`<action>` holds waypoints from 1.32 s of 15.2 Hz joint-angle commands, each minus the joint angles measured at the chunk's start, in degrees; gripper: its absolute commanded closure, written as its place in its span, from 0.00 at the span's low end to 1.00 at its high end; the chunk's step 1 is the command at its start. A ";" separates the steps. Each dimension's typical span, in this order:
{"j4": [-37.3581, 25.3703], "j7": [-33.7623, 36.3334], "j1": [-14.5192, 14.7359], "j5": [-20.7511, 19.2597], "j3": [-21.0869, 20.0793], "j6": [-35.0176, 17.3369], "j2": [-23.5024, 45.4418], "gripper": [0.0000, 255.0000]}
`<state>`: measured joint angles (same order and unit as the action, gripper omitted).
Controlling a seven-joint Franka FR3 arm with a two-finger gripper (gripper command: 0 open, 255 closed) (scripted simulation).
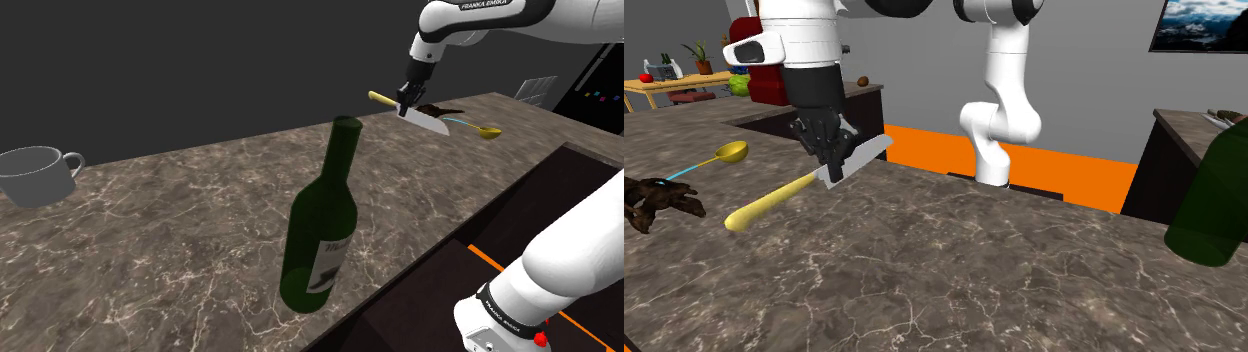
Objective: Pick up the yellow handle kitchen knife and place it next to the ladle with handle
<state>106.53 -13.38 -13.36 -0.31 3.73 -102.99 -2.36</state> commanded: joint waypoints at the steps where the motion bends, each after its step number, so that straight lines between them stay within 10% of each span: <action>1: 0.47 -2.94 -1.39 -0.13 1.50 -0.20 -0.29 1.00; 20: -6.87 -29.27 -14.12 0.79 14.91 0.87 5.98 1.00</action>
<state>100.01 -41.29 -26.83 0.35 18.05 -102.03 3.16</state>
